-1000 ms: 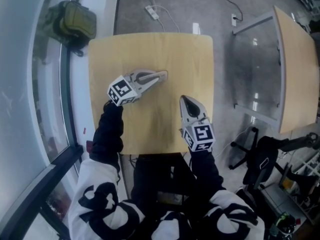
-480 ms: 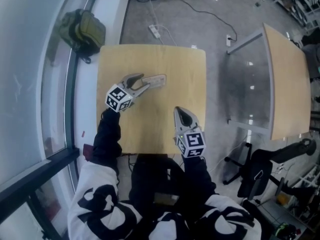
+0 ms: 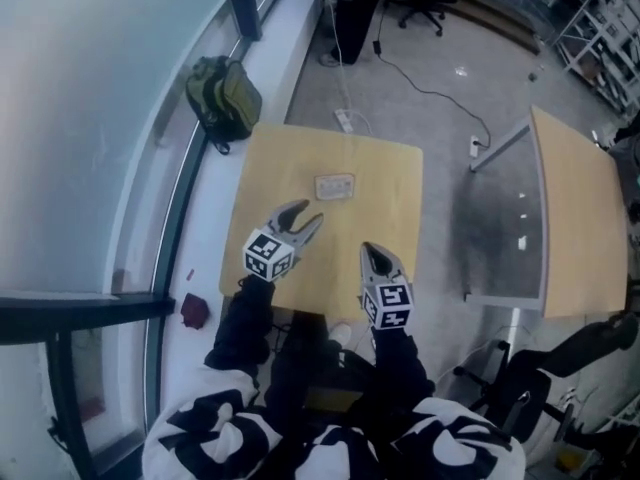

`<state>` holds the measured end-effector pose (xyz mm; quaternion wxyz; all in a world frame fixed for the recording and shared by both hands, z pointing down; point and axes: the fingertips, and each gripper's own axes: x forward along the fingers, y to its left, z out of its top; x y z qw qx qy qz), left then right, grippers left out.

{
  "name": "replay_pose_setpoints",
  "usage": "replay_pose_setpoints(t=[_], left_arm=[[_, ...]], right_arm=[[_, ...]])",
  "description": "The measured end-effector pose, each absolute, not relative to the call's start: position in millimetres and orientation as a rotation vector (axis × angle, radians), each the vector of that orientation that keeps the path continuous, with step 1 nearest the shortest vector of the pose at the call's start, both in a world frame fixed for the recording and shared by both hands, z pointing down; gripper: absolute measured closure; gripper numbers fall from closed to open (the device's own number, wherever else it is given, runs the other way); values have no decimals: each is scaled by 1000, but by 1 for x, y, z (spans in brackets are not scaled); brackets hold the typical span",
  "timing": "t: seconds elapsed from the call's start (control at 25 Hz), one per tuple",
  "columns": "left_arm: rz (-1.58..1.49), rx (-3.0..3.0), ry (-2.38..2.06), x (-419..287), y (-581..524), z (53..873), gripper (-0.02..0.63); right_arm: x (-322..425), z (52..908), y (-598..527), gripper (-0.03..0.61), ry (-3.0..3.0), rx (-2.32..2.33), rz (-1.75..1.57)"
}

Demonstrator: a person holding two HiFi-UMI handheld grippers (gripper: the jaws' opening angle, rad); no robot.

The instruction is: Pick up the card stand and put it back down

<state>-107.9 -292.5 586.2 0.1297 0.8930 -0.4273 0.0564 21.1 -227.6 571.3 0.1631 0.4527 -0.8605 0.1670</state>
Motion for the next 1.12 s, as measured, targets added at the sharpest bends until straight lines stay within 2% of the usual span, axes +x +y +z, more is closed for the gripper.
replay_pose_setpoints(t=[0.2, 0.36, 0.4, 0.6, 0.88, 1.12], left_arm=[[107, 2614, -1338, -89, -250, 538, 444], [66, 2626, -1465, -76, -219, 491, 586], [81, 2626, -1519, -76, -213, 481, 604], [179, 2595, -1762, -68, -188, 448, 604], [15, 2583, -1808, -52, -155, 432, 605], [30, 2617, -1786, -47, -145, 422, 606]], right_arm=[[7, 530, -218, 555, -2527, 1250, 339], [0, 491, -192, 555, -2541, 1220, 214], [-2, 482, -187, 555, -2564, 1216, 206], [2, 452, -171, 557, -2613, 1257, 184], [24, 422, -159, 557, -2607, 1424, 33], [30, 419, -147, 558, -2599, 1447, 28]])
